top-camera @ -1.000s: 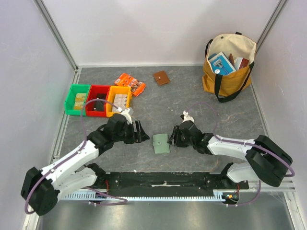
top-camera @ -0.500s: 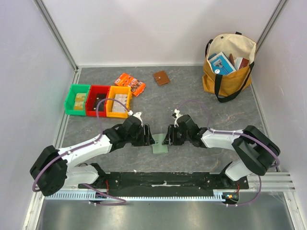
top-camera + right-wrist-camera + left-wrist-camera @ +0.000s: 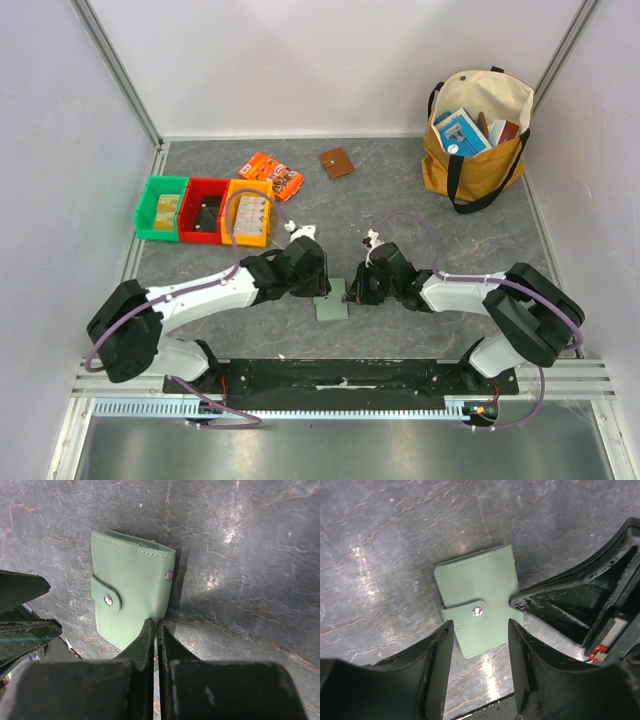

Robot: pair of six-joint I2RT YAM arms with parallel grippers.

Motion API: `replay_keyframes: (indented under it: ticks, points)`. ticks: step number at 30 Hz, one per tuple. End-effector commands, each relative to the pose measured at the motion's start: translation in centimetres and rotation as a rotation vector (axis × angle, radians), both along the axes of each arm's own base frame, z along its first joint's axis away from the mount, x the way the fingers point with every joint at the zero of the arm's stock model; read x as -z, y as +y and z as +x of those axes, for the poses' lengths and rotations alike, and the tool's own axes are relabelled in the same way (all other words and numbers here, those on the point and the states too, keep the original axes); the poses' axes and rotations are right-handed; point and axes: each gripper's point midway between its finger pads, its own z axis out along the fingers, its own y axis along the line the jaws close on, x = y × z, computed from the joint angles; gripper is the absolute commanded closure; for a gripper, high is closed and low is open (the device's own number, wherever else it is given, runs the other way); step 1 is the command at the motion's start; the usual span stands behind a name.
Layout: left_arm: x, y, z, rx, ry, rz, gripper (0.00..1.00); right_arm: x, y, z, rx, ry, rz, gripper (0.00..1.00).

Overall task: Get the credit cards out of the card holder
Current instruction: Open the card holder at the center of the board.

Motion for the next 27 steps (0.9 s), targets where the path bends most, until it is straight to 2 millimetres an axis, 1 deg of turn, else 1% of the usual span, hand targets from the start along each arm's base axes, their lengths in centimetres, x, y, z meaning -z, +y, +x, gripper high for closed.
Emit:
replay_keyframes:
  ticks: [1,2,7,11,16,21,27]
  points:
    - [-0.9,-0.5,1.4,-0.006,-0.077,0.148,0.48,0.0,-1.2,0.7,0.100,-0.033,-0.032,1.00]
    - [-0.9,-0.8,1.5,0.011,-0.078,0.170,0.53,0.1,-1.3,0.7,0.107,-0.037,-0.034,1.00]
    - [0.5,-2.3,1.0,0.070,-0.068,0.295,0.54,0.9,-1.2,0.4,0.104,-0.022,-0.042,1.00]
    - [1.7,-3.0,0.7,0.102,-0.048,0.363,0.53,0.9,-0.7,0.2,0.091,-0.022,-0.030,1.00]
    - [2.7,-3.0,0.4,0.125,-0.027,0.424,0.54,0.9,-0.8,0.1,0.093,-0.023,-0.031,1.00]
    - [3.7,-2.1,0.4,0.123,-0.014,0.489,0.54,1.0,-0.9,0.1,0.098,-0.024,-0.034,1.00]
    - [4.9,-2.1,0.4,0.157,0.007,0.535,0.54,0.8,-0.8,0.0,0.095,-0.027,-0.031,1.00]
